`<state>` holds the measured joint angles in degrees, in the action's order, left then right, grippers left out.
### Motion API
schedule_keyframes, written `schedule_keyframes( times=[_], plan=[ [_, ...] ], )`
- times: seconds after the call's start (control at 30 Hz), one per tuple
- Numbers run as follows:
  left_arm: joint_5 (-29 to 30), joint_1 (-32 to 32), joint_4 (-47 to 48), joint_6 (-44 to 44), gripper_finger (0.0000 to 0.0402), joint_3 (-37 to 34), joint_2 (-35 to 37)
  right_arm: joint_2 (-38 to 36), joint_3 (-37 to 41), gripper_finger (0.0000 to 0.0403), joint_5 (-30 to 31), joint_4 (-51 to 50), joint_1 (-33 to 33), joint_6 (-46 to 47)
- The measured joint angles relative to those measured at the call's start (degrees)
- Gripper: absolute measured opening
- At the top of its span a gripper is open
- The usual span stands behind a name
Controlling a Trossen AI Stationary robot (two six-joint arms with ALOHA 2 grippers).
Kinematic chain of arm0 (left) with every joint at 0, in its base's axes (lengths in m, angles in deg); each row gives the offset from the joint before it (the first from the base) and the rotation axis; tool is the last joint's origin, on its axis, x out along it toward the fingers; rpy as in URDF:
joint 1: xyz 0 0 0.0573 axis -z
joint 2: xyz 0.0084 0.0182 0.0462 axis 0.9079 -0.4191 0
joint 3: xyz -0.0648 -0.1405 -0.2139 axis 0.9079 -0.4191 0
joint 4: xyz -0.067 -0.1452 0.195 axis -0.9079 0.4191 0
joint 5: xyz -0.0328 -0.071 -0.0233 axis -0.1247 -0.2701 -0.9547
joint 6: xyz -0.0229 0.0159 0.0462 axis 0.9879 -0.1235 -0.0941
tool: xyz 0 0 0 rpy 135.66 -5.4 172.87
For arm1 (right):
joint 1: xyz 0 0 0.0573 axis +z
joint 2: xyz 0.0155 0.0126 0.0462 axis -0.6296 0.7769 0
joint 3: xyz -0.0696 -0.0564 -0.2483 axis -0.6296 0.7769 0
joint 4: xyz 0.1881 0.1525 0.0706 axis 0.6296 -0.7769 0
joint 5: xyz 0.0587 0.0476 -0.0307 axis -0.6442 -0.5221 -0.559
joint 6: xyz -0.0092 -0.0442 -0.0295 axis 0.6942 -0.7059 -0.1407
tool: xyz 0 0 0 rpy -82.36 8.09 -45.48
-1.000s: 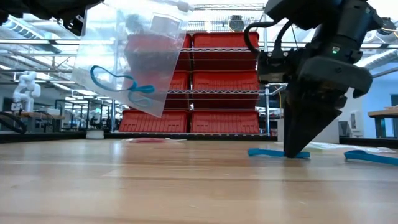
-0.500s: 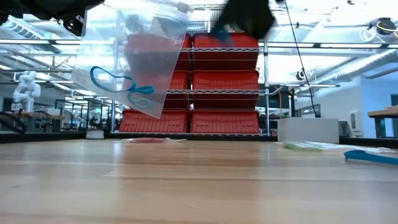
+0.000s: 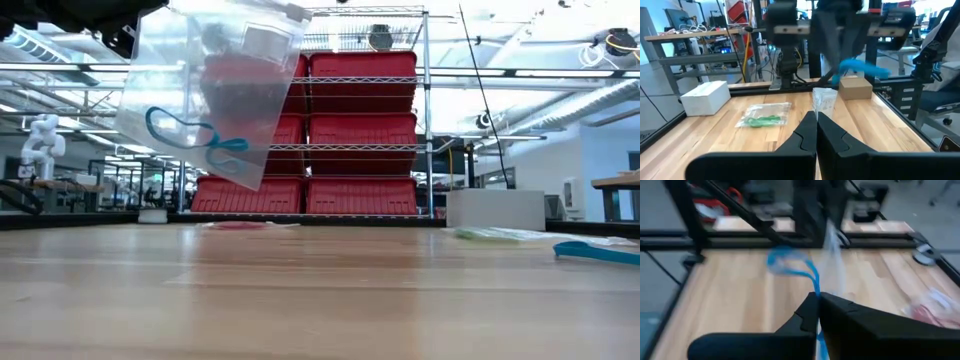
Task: Sort rubber bands
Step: Put the left blue rubber band into the zip bag
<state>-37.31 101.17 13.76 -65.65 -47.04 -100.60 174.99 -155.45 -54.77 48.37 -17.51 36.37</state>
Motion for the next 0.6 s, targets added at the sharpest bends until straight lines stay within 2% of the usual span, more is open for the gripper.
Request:
schedule_keyframes(
  times=[0.3,0.43,0.6],
  plan=[
    [0.02,0.02,-0.09,0.02,0.0,0.01,0.0,2.08,-0.24,0.0,-2.03,-0.14,-4.13,3.98],
    [0.02,0.02,-0.15,0.02,0.0,-0.01,0.0,2.12,-0.24,0.0001,-6.12,-2.71,-5.42,7.7],
    [0.02,0.02,-0.17,0.07,0.0,0.0,0.0,2.12,-0.24,0.0028,-6.41,-5.75,-5.76,11.62]
  ],
)
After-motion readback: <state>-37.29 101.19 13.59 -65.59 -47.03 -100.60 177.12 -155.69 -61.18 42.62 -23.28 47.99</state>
